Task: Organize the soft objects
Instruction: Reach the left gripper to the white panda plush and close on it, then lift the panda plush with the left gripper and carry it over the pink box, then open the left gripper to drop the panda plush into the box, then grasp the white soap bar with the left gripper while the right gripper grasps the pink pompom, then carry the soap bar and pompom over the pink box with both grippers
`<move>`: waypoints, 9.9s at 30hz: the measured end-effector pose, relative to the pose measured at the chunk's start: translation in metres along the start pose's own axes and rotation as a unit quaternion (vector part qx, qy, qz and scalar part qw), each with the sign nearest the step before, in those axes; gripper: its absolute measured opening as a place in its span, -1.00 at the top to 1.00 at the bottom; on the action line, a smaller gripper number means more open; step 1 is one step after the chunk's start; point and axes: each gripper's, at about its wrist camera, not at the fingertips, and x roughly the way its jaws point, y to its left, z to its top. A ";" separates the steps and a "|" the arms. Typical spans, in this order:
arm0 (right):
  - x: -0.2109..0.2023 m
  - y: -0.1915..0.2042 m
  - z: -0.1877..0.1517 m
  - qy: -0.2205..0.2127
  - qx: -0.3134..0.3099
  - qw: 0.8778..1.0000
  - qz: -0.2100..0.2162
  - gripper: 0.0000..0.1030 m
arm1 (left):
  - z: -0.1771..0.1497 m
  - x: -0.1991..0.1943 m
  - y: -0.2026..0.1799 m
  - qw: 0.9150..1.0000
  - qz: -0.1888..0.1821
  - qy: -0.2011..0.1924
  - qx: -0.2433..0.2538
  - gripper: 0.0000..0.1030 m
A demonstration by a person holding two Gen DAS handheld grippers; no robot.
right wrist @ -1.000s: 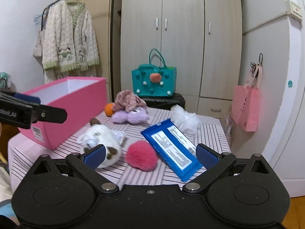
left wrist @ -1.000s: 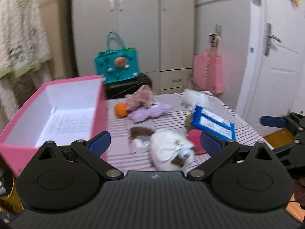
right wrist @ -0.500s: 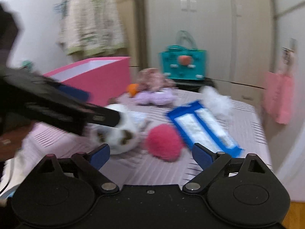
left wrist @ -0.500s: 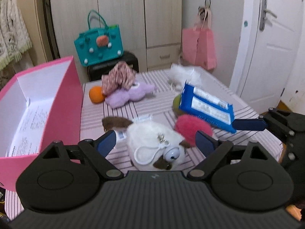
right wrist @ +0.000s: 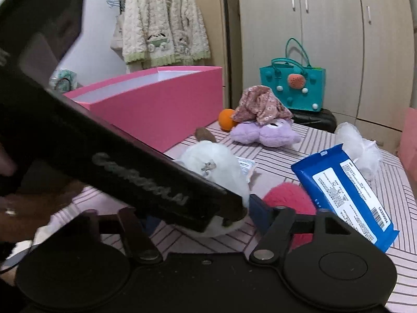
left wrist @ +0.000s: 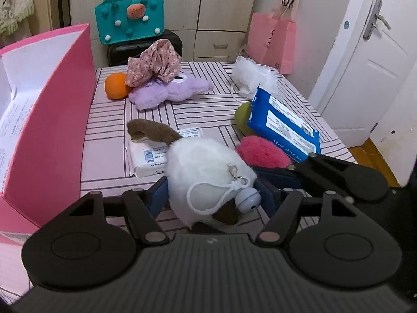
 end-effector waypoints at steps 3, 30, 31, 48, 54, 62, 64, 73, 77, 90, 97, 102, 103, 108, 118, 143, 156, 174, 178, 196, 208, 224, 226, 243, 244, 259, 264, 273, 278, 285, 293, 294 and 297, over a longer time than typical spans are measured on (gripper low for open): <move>0.000 -0.004 0.001 0.000 0.020 1.000 0.004 -0.31 | -0.001 -0.001 -0.003 1.000 0.005 -0.002 0.007 -0.33; -0.028 0.045 0.028 0.060 0.073 0.995 0.038 -0.29 | -0.013 -0.071 0.021 0.999 -0.018 0.047 -0.015 -0.33; -0.028 0.048 0.029 0.060 0.073 0.995 0.042 -0.29 | -0.014 -0.074 0.023 0.998 -0.017 0.052 -0.016 -0.33; -0.010 0.114 0.067 0.088 0.044 0.982 0.160 -0.29 | -0.014 -0.140 0.088 0.989 0.033 0.126 -0.075 -0.31; 0.003 0.131 0.093 0.078 0.027 0.981 0.177 -0.29 | -0.004 -0.157 0.111 0.988 0.042 0.109 -0.100 -0.31; 0.007 0.131 0.140 0.048 0.008 0.981 0.186 -0.30 | 0.032 -0.180 0.133 0.991 0.032 0.070 -0.114 -0.31; 0.011 0.128 0.152 0.037 0.003 0.983 0.182 -0.30 | 0.042 -0.180 0.138 0.991 0.031 0.055 -0.114 -0.32; 0.041 0.095 0.198 -0.006 -0.027 0.989 0.146 -0.30 | 0.083 -0.154 0.162 0.993 0.004 -0.050 -0.108 -0.33; 0.068 0.081 0.209 0.000 -0.024 0.991 0.131 -0.30 | 0.100 -0.123 0.178 0.992 -0.002 -0.046 -0.122 -0.33; 0.180 0.065 0.218 0.076 -0.100 0.989 0.072 -0.30 | 0.124 -0.009 0.250 0.967 -0.031 0.028 -0.251 -0.33; 0.221 0.062 0.218 0.118 -0.136 0.982 0.050 -0.30 | 0.124 0.025 0.269 0.953 -0.035 0.063 -0.296 -0.28; 0.232 0.070 0.212 0.131 -0.181 0.975 0.002 -0.32 | 0.123 0.027 0.269 0.953 -0.020 0.067 -0.296 -0.23; 0.233 0.071 0.211 0.130 -0.189 0.973 -0.011 -0.33 | 0.123 0.025 0.270 0.953 -0.015 0.061 -0.296 -0.23; 0.210 0.072 0.214 0.118 -0.160 0.979 -0.037 -0.39 | 0.118 0.003 0.271 0.959 0.013 0.028 -0.283 -0.23; 0.130 0.055 0.228 0.098 -0.059 0.992 0.058 -0.38 | 0.110 -0.081 0.236 0.980 0.036 -0.004 -0.194 -0.23; -0.079 0.053 0.182 0.014 -0.025 0.996 0.085 -0.39 | 0.042 -0.226 0.083 0.999 0.012 -0.034 0.000 -0.37; -0.132 0.042 0.114 -0.030 -0.003 0.999 0.026 -0.40 | 0.018 -0.199 0.032 0.997 -0.028 0.008 0.067 -0.40; -0.074 -0.002 0.024 -0.005 0.075 0.997 0.009 -0.43 | -0.026 -0.126 0.023 0.989 -0.035 -0.142 0.035 -0.39; -0.056 -0.007 0.007 0.008 0.057 0.998 -0.036 -0.43 | -0.027 -0.119 0.001 0.983 -0.014 -0.174 0.057 -0.39; 0.006 -0.050 -0.002 0.042 0.084 0.992 -0.088 -0.53 | -0.011 0.018 -0.006 0.986 0.091 -0.125 0.069 -0.50; 0.030 -0.043 0.001 0.071 0.020 0.992 -0.099 -0.59 | 0.005 0.055 -0.001 0.986 0.123 -0.102 0.039 -0.78; 0.028 -0.046 -0.010 0.023 0.051 0.993 -0.105 -0.40 | 0.003 0.072 -0.008 0.982 0.172 -0.071 0.015 -0.93; 0.025 -0.045 -0.012 0.016 0.054 0.993 -0.102 -0.13 | 0.004 0.073 -0.005 0.983 0.170 -0.070 0.006 -0.98; 0.010 -0.048 -0.018 -0.012 0.097 0.992 -0.083 0.03 | -0.007 0.056 0.000 0.991 0.118 -0.065 -0.021 -0.56; 0.009 -0.047 -0.018 -0.012 0.099 0.992 -0.083 0.03 | -0.008 0.053 0.000 0.992 0.112 -0.061 -0.023 -0.56; -0.014 -0.041 -0.030 0.004 0.180 0.983 -0.046 0.02 | -0.028 -0.004 0.005 0.997 0.067 -0.031 -0.005 -0.56; -0.024 -0.028 -0.025 0.015 0.169 0.985 -0.033 0.02 | -0.042 -0.022 0.010 0.998 0.057 -0.022 -0.002 -0.56; -0.047 -0.007 0.012 0.049 0.092 0.995 -0.005 0.02 | -0.049 -0.056 0.026 1.000 0.016 0.020 -0.016 -0.56; -0.062 0.009 0.033 0.049 0.074 0.996 0.024 0.02 | -0.047 -0.085 0.034 0.999 0.015 0.030 -0.007 -0.56; -0.058 0.027 0.055 0.106 0.075 0.987 0.092 0.02 | -0.048 -0.111 0.050 0.998 0.009 0.064 -0.011 -0.56; -0.041 0.045 0.069 0.158 0.101 0.965 0.180 0.02 | -0.050 -0.136 0.077 0.996 -0.006 0.088 -0.027 -0.56; -0.038 0.046 0.071 0.163 0.112 0.960 0.199 0.02 | -0.049 -0.141 0.082 0.996 -0.007 0.083 -0.033 -0.56; -0.030 0.052 0.080 0.173 0.126 0.947 0.239 0.02 | -0.044 -0.155 0.095 0.996 -0.002 0.074 -0.042 -0.56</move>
